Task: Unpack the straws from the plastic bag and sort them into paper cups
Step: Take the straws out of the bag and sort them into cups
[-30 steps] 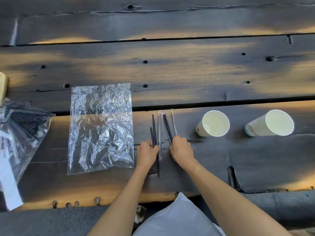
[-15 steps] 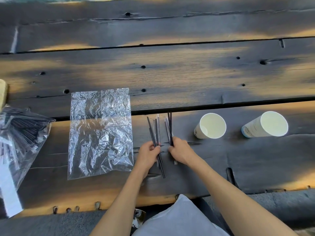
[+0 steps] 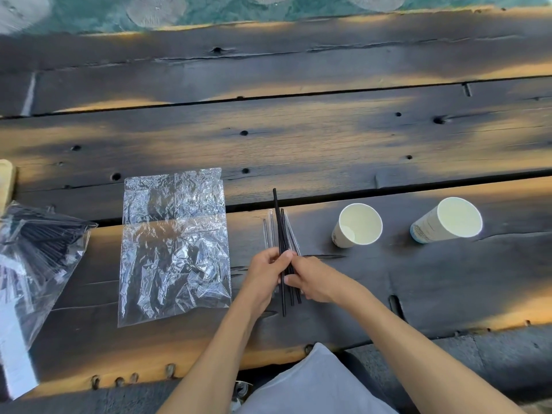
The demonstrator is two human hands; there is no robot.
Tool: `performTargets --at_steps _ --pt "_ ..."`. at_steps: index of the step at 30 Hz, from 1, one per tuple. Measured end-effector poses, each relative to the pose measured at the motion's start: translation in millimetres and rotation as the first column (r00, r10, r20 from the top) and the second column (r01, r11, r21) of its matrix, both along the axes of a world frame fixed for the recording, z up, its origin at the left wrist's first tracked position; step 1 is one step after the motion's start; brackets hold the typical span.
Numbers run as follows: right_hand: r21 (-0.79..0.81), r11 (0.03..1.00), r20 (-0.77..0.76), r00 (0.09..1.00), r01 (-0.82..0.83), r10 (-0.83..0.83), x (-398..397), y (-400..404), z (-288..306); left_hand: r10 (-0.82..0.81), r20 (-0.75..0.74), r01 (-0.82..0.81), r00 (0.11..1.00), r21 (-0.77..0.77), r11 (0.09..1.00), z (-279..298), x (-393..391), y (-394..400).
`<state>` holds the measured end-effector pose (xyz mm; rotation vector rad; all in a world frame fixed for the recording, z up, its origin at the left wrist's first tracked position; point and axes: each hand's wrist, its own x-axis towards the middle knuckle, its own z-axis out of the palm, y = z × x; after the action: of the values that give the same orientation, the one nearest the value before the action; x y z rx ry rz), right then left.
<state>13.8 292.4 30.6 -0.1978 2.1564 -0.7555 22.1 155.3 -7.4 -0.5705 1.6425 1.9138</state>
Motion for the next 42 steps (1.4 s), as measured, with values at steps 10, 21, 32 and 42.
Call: performTargets --at_steps 10,21,32,42 --pt "-0.310 0.796 -0.010 0.836 0.519 -0.549 -11 14 28 -0.171 -0.080 0.164 0.982 -0.081 0.983 23 5 3" --pt "-0.620 0.067 0.561 0.501 0.782 -0.659 -24 -4 36 -0.361 0.002 0.353 0.933 0.203 0.913 49 25 10" --pt "-0.470 -0.024 0.735 0.377 0.882 -0.563 -34 11 40 -0.415 0.126 0.383 0.901 0.216 0.898 33 55 2" --pt "-0.488 -0.118 0.734 0.333 0.865 -0.592 -31 14 39 -0.302 0.092 0.280 0.949 0.195 0.940 38 53 12"
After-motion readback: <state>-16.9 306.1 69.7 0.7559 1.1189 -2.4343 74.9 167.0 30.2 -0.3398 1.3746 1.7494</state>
